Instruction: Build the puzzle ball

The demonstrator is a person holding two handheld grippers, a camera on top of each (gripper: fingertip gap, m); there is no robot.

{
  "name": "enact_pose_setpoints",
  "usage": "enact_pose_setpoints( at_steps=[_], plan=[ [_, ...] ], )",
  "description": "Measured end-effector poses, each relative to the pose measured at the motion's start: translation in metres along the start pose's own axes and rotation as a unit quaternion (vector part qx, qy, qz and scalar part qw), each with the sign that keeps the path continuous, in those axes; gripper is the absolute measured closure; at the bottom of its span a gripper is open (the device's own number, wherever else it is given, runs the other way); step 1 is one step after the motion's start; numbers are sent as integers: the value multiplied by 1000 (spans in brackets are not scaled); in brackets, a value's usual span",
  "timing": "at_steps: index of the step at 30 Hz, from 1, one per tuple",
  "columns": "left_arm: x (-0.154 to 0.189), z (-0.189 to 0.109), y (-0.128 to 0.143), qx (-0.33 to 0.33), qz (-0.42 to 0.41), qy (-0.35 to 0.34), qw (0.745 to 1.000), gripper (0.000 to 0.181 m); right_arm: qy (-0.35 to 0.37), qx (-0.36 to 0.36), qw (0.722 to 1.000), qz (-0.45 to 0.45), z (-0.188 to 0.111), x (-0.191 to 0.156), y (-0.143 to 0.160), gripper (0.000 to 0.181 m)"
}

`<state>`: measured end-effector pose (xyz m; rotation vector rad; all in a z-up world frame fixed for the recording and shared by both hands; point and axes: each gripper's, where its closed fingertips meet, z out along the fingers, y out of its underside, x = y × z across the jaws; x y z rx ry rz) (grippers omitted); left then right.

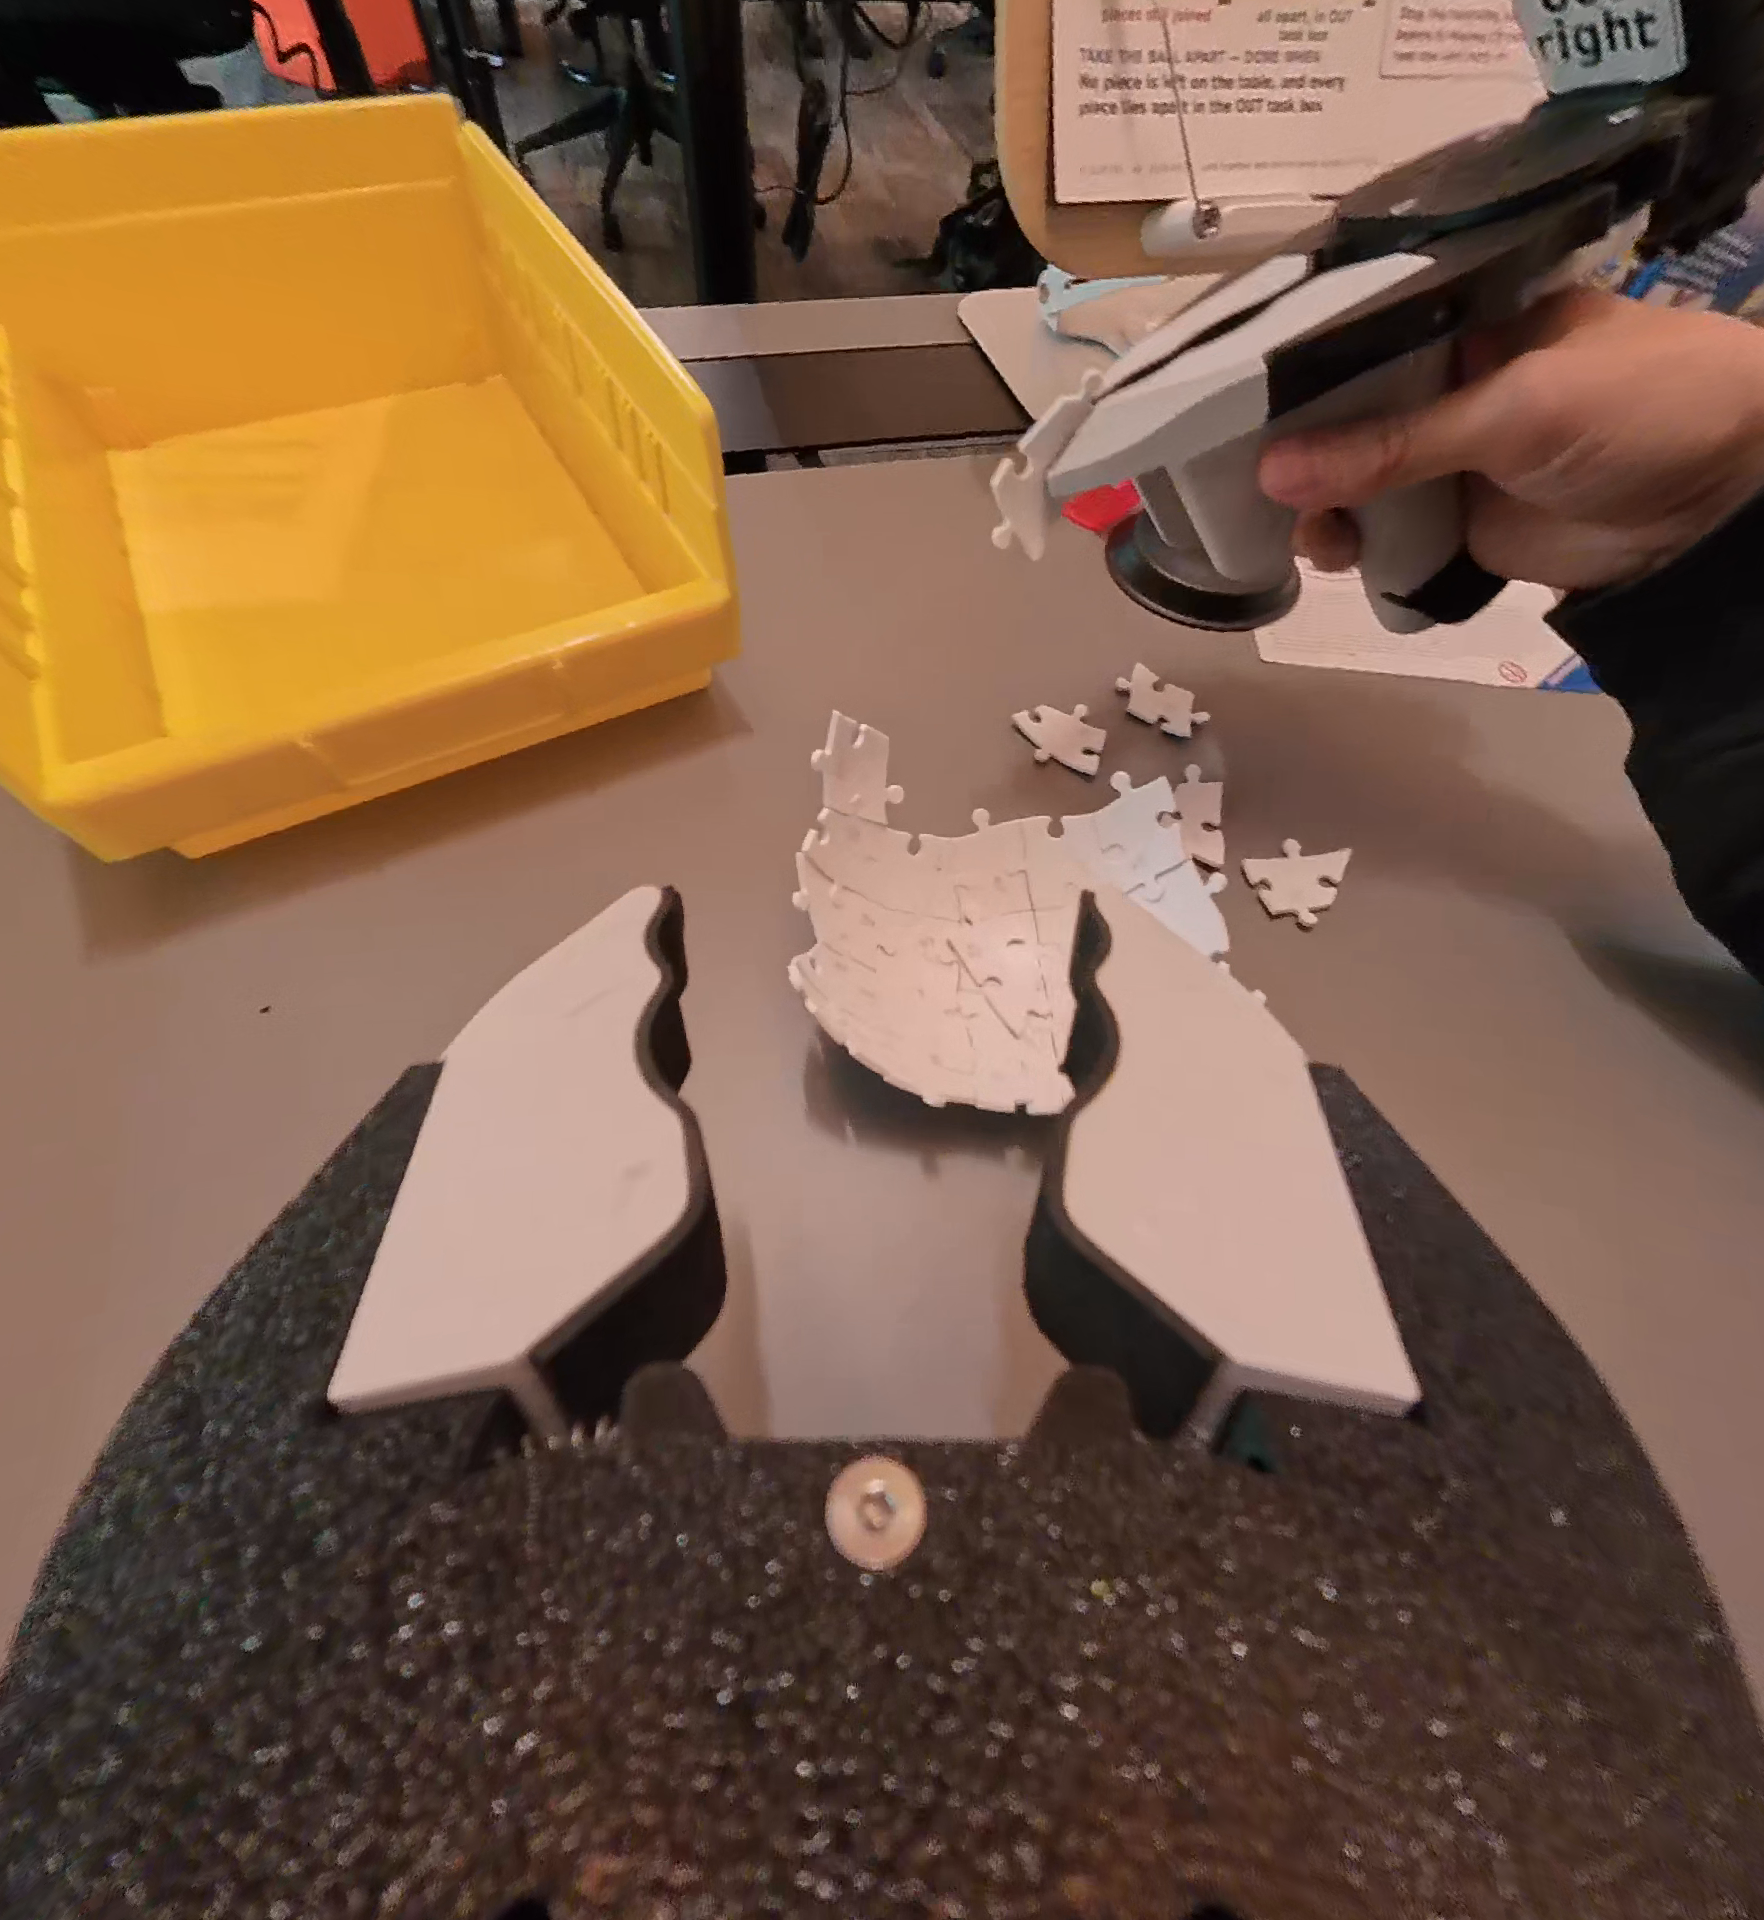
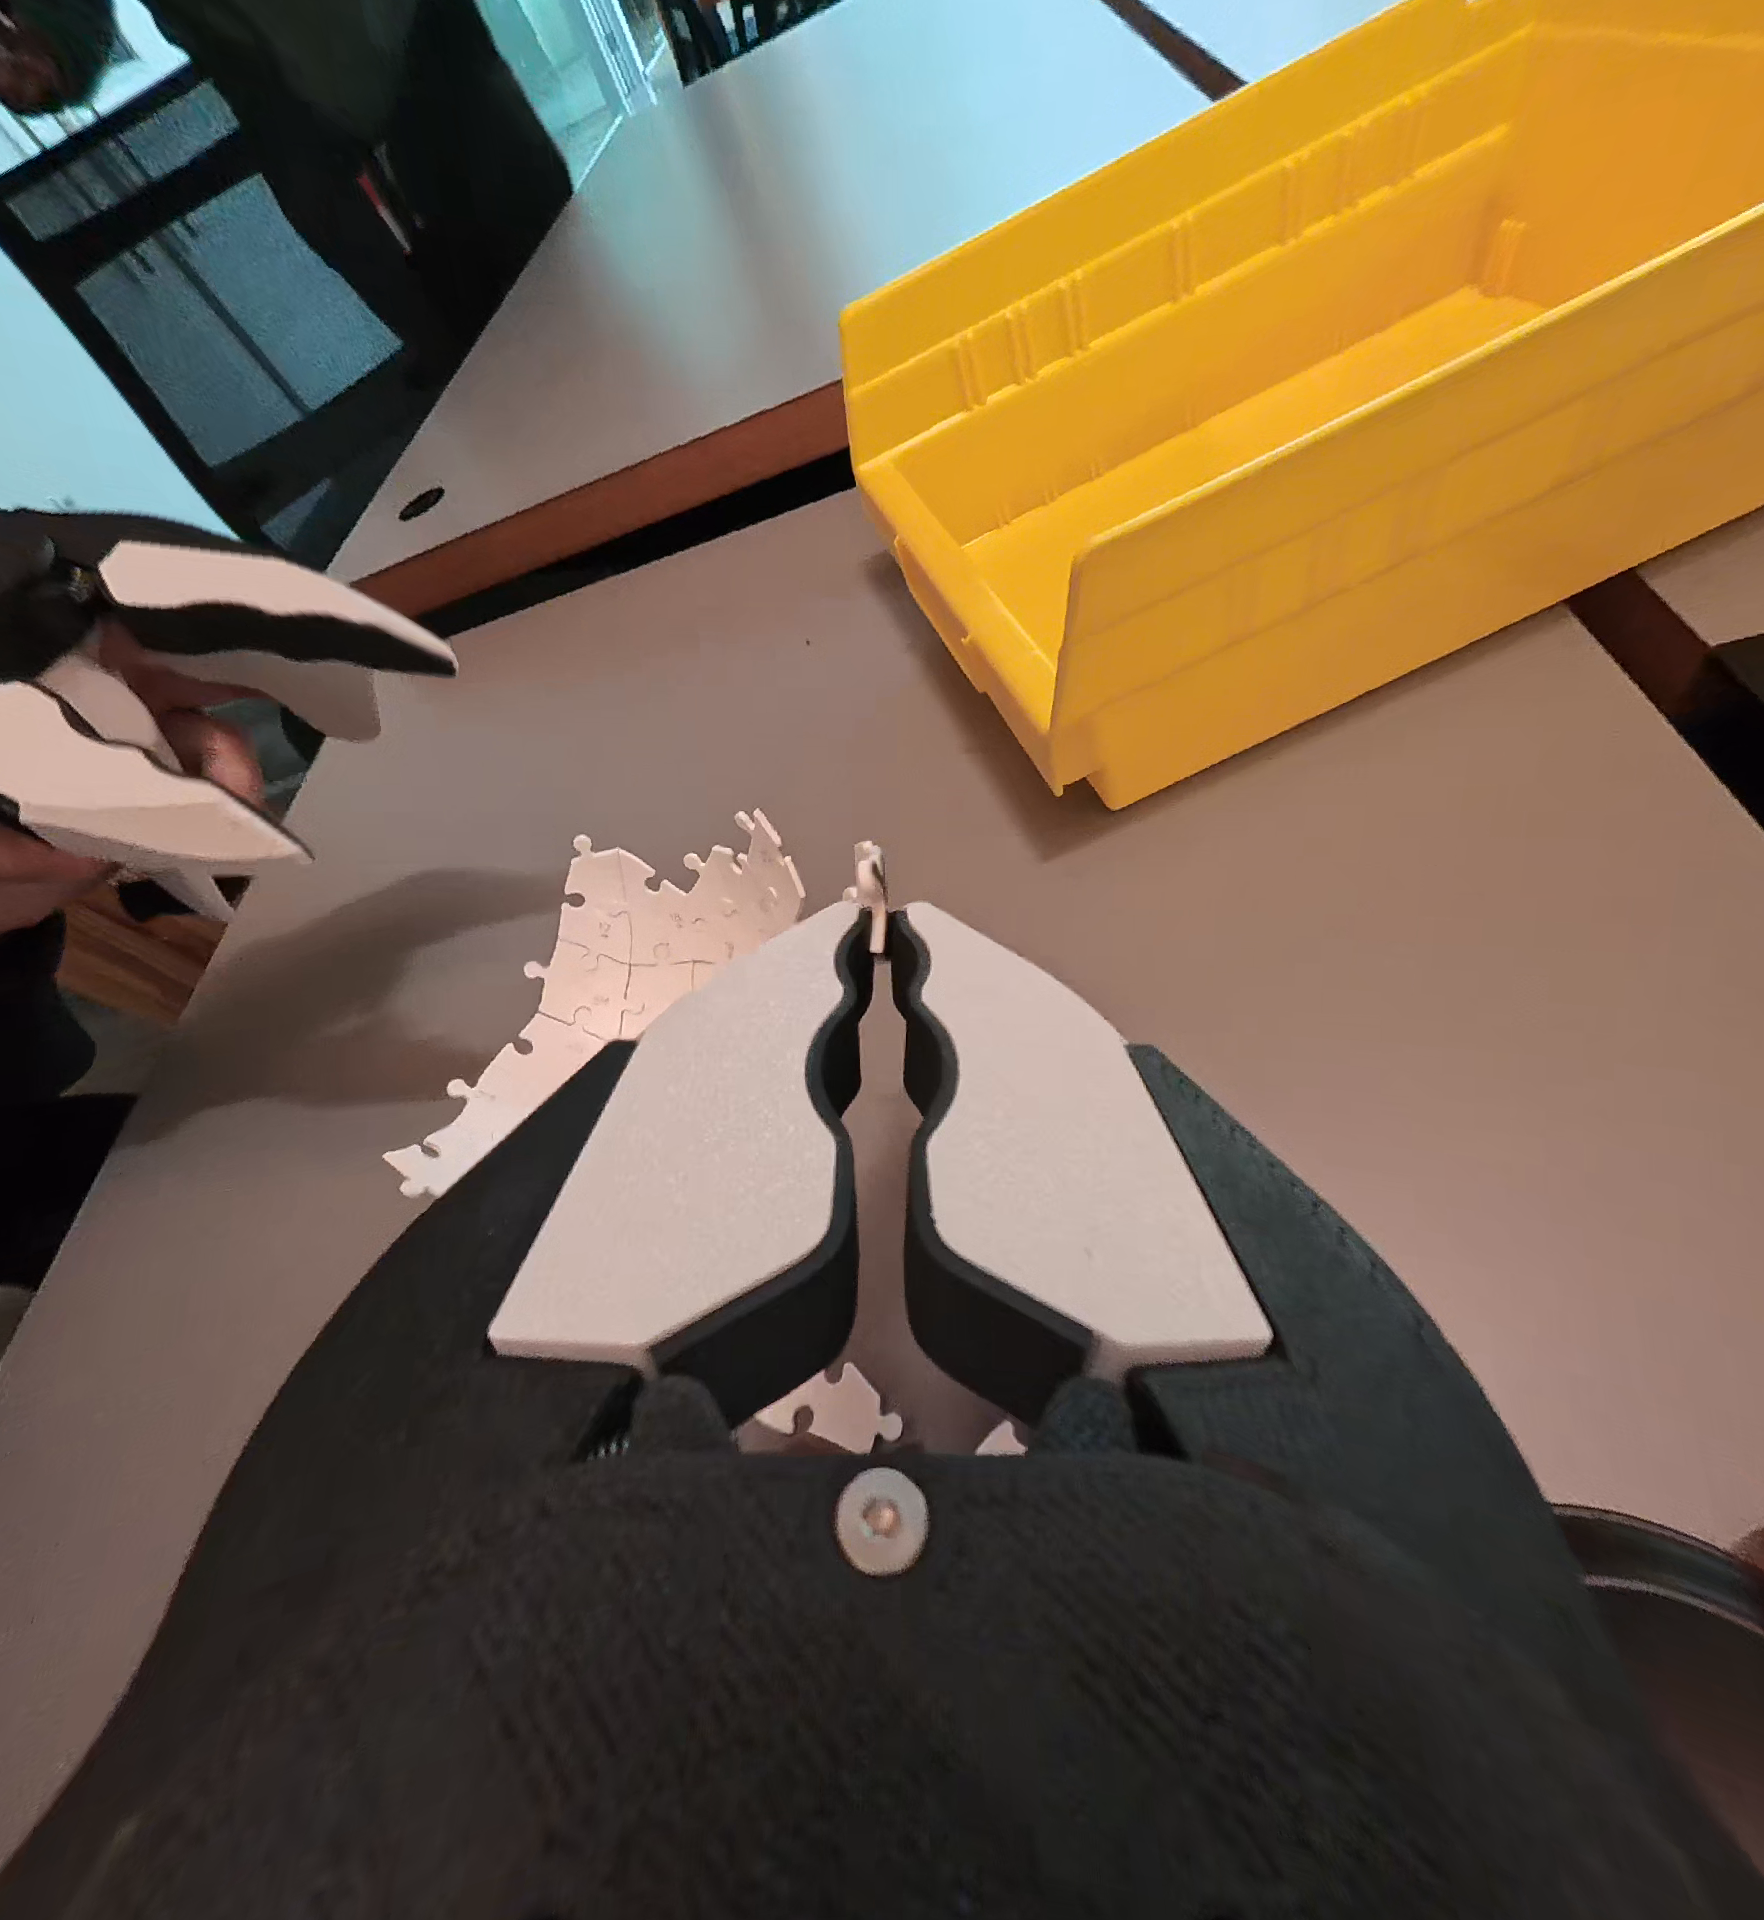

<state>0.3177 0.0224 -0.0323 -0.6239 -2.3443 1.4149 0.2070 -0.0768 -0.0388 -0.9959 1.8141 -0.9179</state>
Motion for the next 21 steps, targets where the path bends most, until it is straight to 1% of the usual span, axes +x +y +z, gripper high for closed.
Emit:
enact_pose_setpoints(
  at_steps=[3,7,9,12,14,15,17,18,19,21],
  plan=[
    [1,1,2,0,15,6,1000,110,4,-1,1000,6,1,5,-1,179],
    [-4,0,1,-2,25,20,999,110,6,-34,999,-12,-1,10,0,179],
    [-11,3,2,-10,31,35,999,111,-21,-55,998,-15,-4,3,-1,179],
    [-24,9,-4,-14,47,60,997,122,-73,-101,992,-23,-10,-8,3,179],
    [-29,18,-11,-27,52,84,995,120,-81,-122,988,-37,-11,-7,6,179],
    [-31,24,-14,-34,62,98,993,119,-101,-125,986,-35,-8,-11,5,179],
    [-38,37,-16,-67,81,123,987,116,-146,-147,978,-22,3,-19,7,179],
    [-41,44,-13,-95,78,139,983,117,-143,-164,976,-18,9,-17,10,179],
    [-40,51,-11,-124,63,163,977,117,-140,-183,973,-16,15,-15,15,179],
    [-33,61,-7,-182,19,210,960,117,-161,-210,964,-3,22,-22,22,179]
  ],
)
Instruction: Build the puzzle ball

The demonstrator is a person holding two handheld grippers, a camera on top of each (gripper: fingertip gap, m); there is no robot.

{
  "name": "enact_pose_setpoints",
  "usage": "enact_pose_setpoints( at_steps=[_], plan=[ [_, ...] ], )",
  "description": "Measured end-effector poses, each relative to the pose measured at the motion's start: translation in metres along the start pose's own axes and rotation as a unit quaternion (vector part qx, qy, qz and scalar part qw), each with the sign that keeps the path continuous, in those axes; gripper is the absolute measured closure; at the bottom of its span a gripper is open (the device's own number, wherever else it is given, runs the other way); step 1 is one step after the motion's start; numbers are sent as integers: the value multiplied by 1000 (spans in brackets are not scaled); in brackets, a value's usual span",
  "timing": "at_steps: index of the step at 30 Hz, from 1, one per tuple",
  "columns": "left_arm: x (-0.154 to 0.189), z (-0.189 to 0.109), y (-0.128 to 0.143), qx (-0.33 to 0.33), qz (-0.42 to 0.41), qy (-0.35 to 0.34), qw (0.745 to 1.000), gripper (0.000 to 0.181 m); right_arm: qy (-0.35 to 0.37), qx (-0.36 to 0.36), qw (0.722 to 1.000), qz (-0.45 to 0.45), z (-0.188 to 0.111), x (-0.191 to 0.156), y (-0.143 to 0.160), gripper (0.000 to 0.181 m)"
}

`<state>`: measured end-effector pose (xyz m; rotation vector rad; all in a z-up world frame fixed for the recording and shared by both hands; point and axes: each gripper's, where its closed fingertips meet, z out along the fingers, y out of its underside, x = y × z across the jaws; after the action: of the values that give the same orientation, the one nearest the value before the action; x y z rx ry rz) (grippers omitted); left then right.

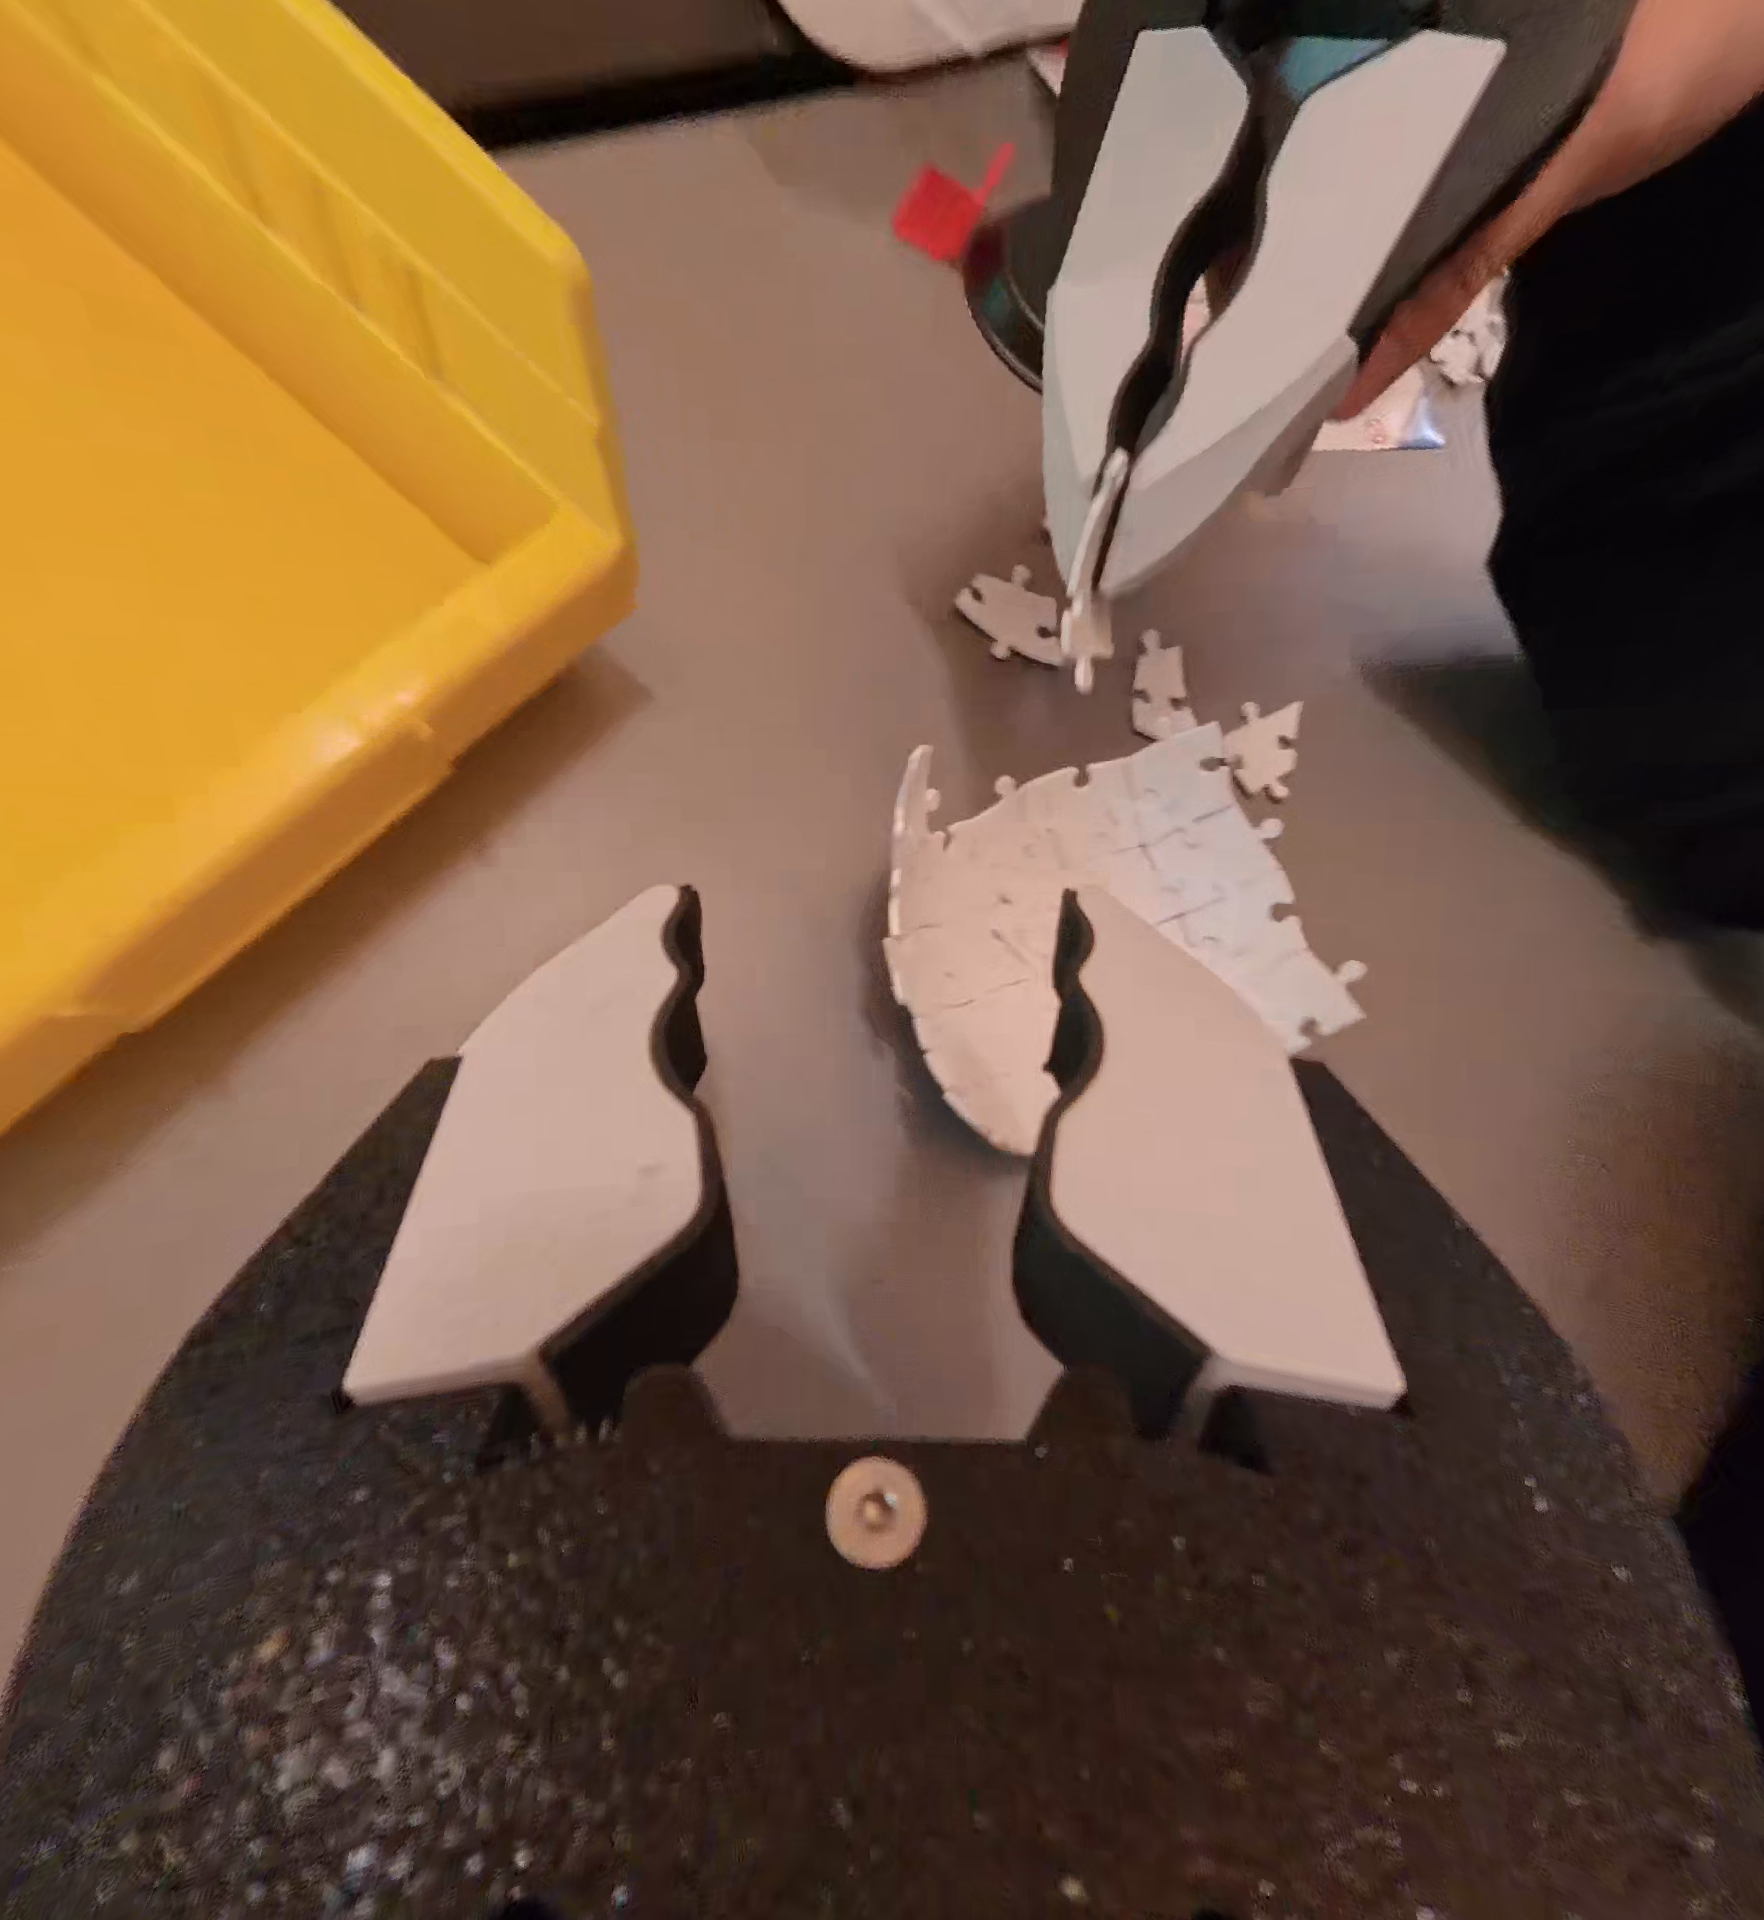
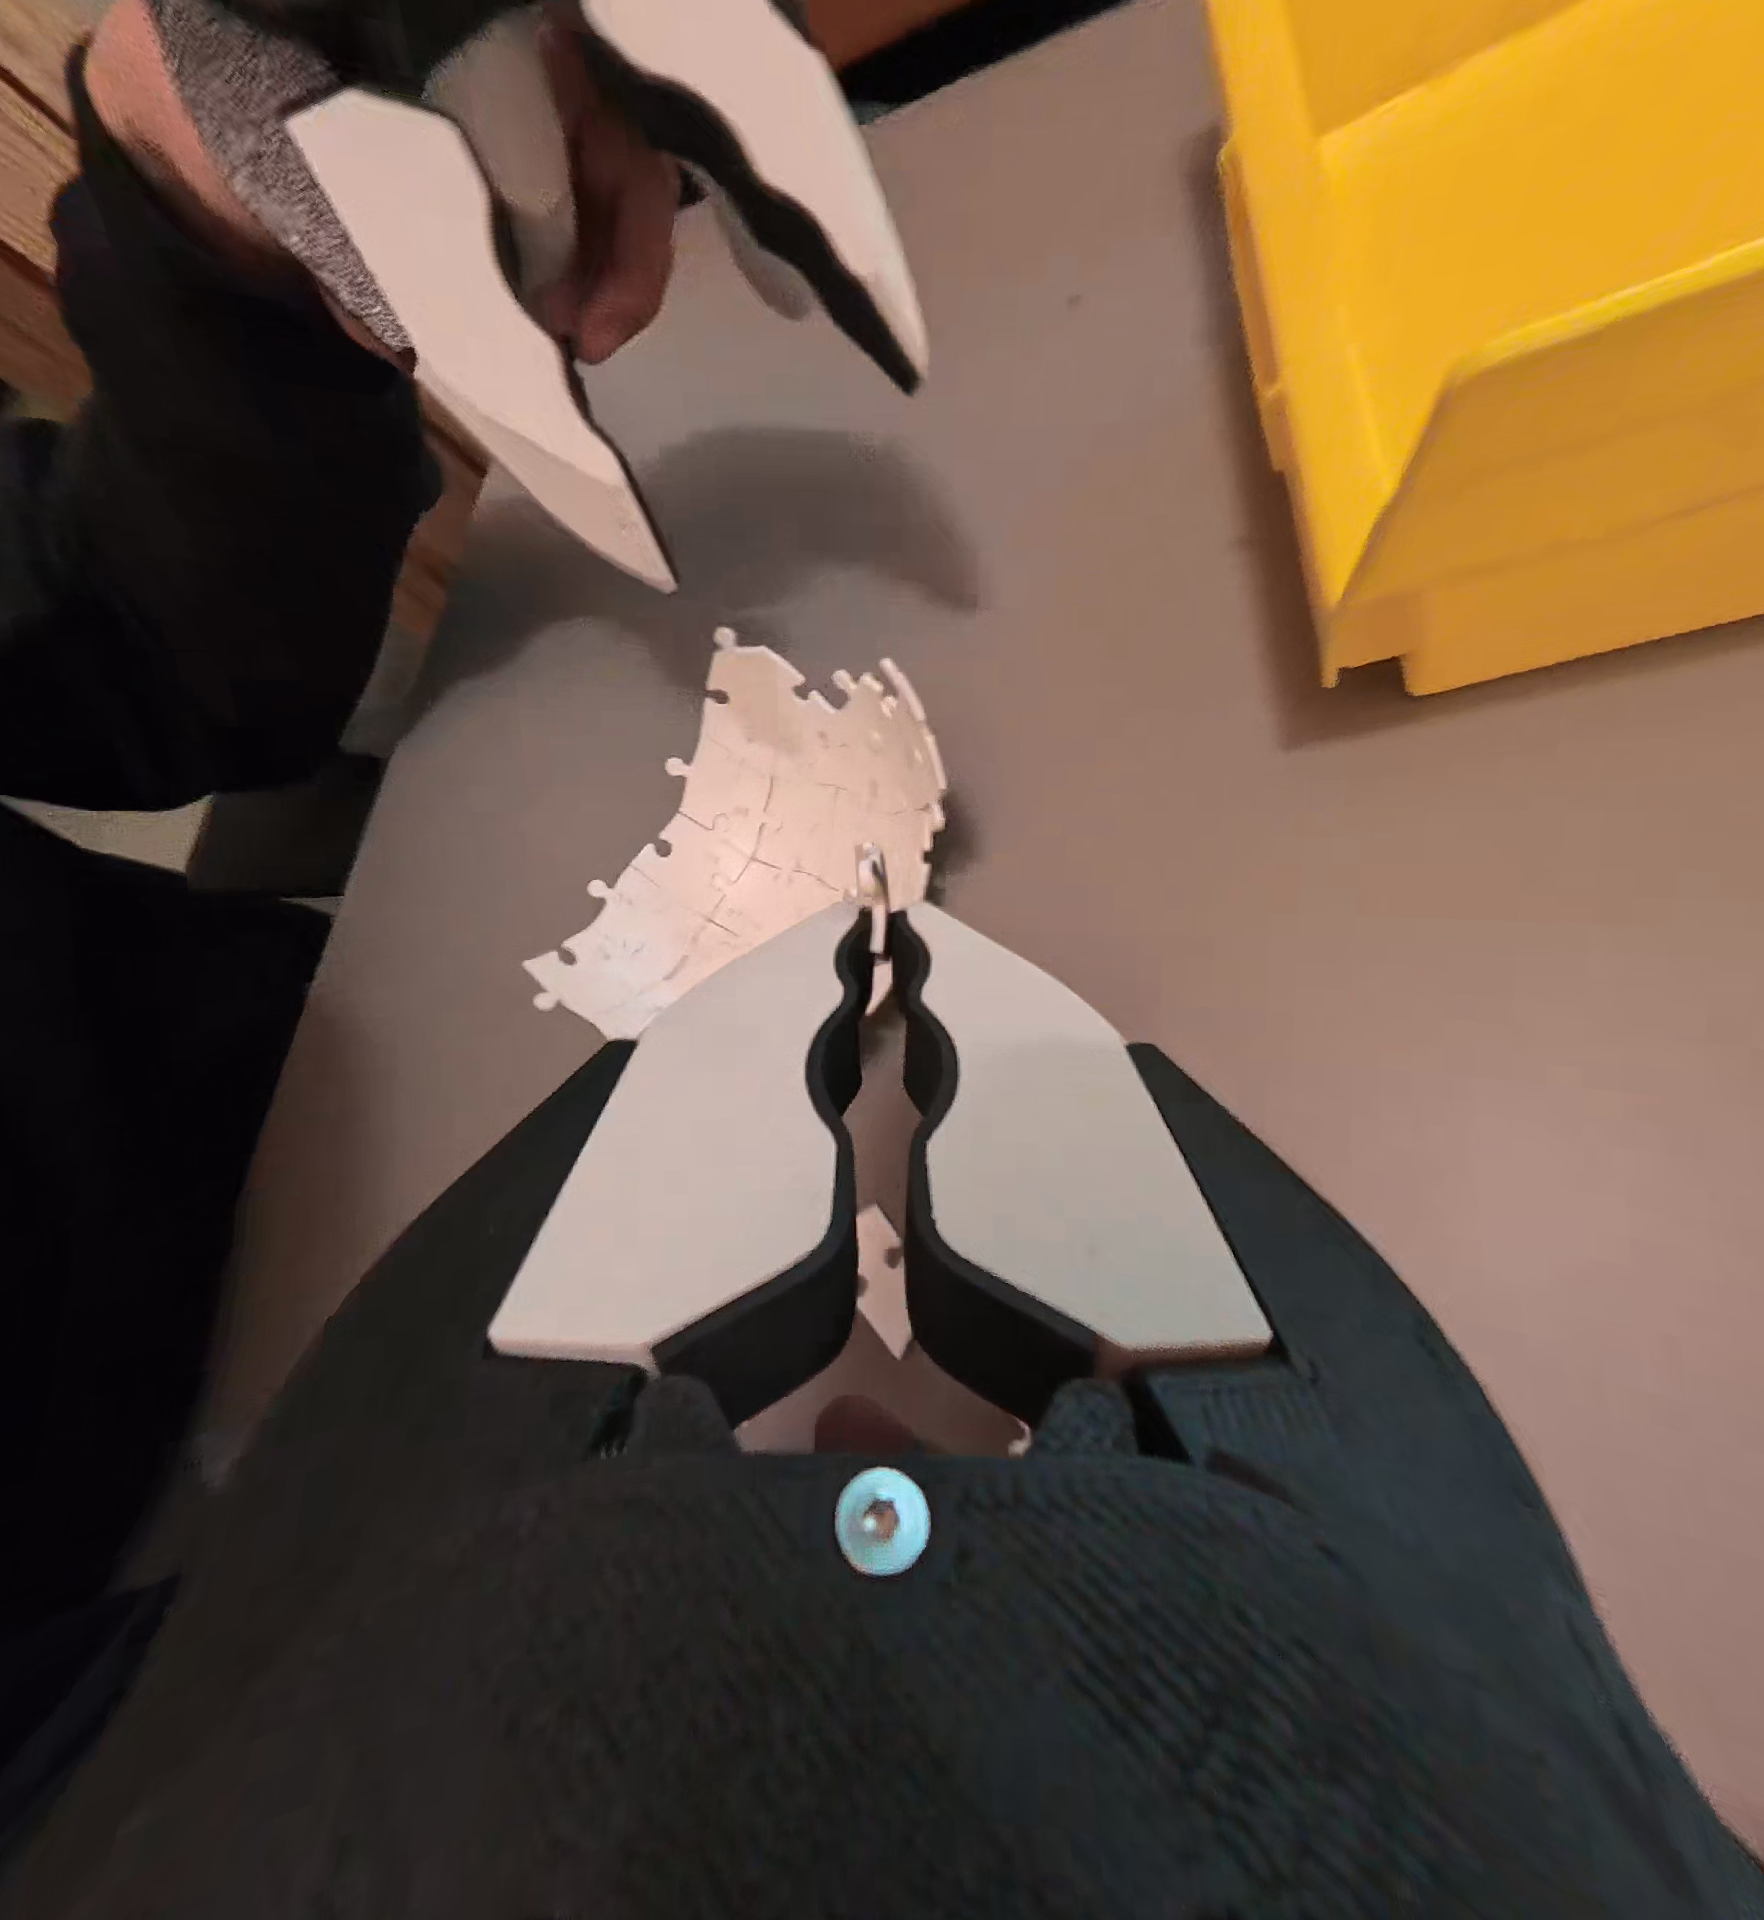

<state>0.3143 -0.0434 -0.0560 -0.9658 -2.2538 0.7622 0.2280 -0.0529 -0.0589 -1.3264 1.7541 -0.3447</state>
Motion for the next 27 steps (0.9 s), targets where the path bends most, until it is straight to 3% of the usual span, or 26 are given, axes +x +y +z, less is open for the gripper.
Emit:
enact_pose_setpoints(
  at_steps=[3,8,11,16,27],
  plan=[
    [2,20,4,-64,-16,29,997,123,-18,-19,1000,18,10,-6,8,178],
    [1,41,29,-197,46,21,979,134,19,-43,998,35,20,8,14,179],
    [14,52,29,-205,38,53,977,141,6,-59,998,22,28,4,17,179],
    [7,56,30,-239,44,20,970,153,13,-50,998,28,33,11,15,179],
    [9,63,22,-218,67,28,973,167,-4,-47,998,47,42,11,17,179]
  ],
)
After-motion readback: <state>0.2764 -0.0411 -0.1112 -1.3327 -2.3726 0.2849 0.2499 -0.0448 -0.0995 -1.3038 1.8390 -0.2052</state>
